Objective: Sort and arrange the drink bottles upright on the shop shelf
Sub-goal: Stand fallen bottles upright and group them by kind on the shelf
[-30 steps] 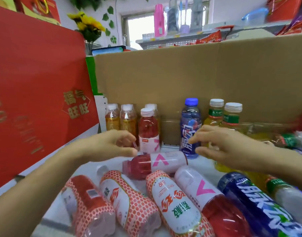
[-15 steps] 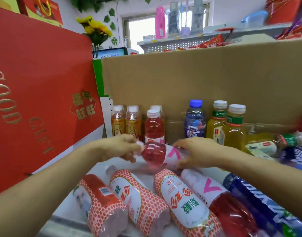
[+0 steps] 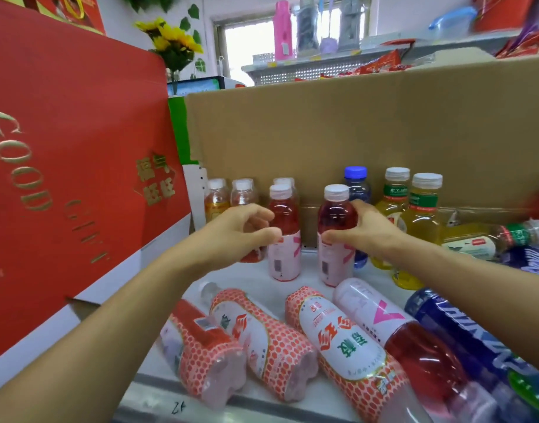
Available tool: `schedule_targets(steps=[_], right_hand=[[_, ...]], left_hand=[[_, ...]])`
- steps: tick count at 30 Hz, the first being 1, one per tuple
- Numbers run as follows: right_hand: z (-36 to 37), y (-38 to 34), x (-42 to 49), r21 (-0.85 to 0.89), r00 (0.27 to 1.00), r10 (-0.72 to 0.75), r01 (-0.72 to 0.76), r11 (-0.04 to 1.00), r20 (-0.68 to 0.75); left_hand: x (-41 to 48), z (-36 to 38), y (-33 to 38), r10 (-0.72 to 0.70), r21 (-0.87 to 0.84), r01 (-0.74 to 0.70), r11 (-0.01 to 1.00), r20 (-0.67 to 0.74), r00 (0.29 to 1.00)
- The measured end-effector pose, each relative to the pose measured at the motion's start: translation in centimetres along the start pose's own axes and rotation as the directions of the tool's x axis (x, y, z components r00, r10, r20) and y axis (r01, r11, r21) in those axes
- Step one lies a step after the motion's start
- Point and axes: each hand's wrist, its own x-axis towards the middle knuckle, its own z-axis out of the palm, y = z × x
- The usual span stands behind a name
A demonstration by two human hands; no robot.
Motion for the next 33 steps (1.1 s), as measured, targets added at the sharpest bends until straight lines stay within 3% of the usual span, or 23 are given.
schedule_targets(steps=[4, 6, 8, 9, 10, 12, 14, 15, 17, 20, 23, 26, 28, 30, 33], right_hand=[[-0.3, -0.5, -0.4, -0.053, 0.994, 0.104, -0.103, 0.993, 0.021], [-0.9, -0.9, -1.3, -0.077, 0.990, 0.107, -0.114, 0.991, -0.089], [-1.2, -2.1, -2.8, -0.174, 0.942, -0.097, 0.042, 0.984, -0.322], [-0.9, -3.4, -4.0, -0.226, 0.905, -0.221, 0.144, 0.963, -0.363], [-0.4, -5.0, -5.2, -0.262, 0.898, -0.305, 0.226, 0.938, -0.316], [1.5, -8.0, -7.7, -0.356, 0.941, -0.338, 0.324, 0.877, 0.024], [4.3, -9.8, -9.4, -0.480, 0.909, -0.177, 0.355, 0.802, 0.378], [5.6, -10.2, -9.9, -0.524, 0.877, -0.088, 0.360, 0.772, 0.473], [7.6, -10.6, -10.3, -0.560, 0.834, 0.045, 0.329, 0.760, 0.550], [9.0, -10.7, -9.8, -0.549, 0.811, 0.115, 0.276, 0.789, 0.573], [9.6, -10.9, -9.2, -0.558, 0.797, 0.154, 0.257, 0.789, 0.585], [10.5, -11.0, -9.4, -0.569, 0.791, 0.164, 0.262, 0.780, 0.589], [11.0, -10.9, -9.4, -0.587, 0.805, 0.166, 0.257, 0.767, 0.570], [11.2, -10.8, -9.4, -0.604, 0.830, 0.143, 0.262, 0.753, 0.538], [11.3, -10.4, -9.1, -0.593, 0.855, 0.113, 0.250, 0.766, 0.506]], left_hand=[[-4.6, -2.9, -4.0, -0.167, -0.049, 0.163, 0.985, -0.099, 0.981], [-7.0, -4.0, -6.0, -0.288, -0.034, 0.287, 0.957, -0.184, 0.940], [-9.0, -4.7, -7.6, -0.381, 0.141, 0.432, 0.891, -0.287, 0.879], [-9.6, -4.9, -8.2, -0.424, 0.234, 0.505, 0.831, -0.320, 0.847], [-9.9, -5.0, -8.5, -0.485, 0.278, 0.570, 0.773, -0.321, 0.814], [-9.6, -4.7, -8.8, -0.620, 0.246, 0.661, 0.709, -0.229, 0.750], [-8.5, -4.1, -9.0, -0.699, 0.165, 0.706, 0.689, -0.107, 0.707], [-7.9, -3.7, -9.1, -0.721, 0.107, 0.722, 0.684, -0.053, 0.691], [-7.0, -3.2, -9.4, -0.736, 0.030, 0.736, 0.676, -0.007, 0.677], [-6.3, -2.9, -9.8, -0.743, -0.088, 0.743, 0.663, 0.039, 0.668], [-5.8, -3.2, -9.3, -0.711, -0.246, 0.700, 0.670, 0.057, 0.701], [-4.3, -4.7, -8.3, -0.594, -0.303, 0.538, 0.787, -0.132, 0.794], [-3.2, -5.9, -7.5, -0.419, -0.155, 0.389, 0.908, -0.329, 0.846], [-2.1, -6.6, -6.7, -0.214, 0.071, 0.280, 0.957, -0.477, 0.852], [-0.3, -6.4, -6.7, -0.037, 0.206, 0.170, 0.964, -0.528, 0.849]])
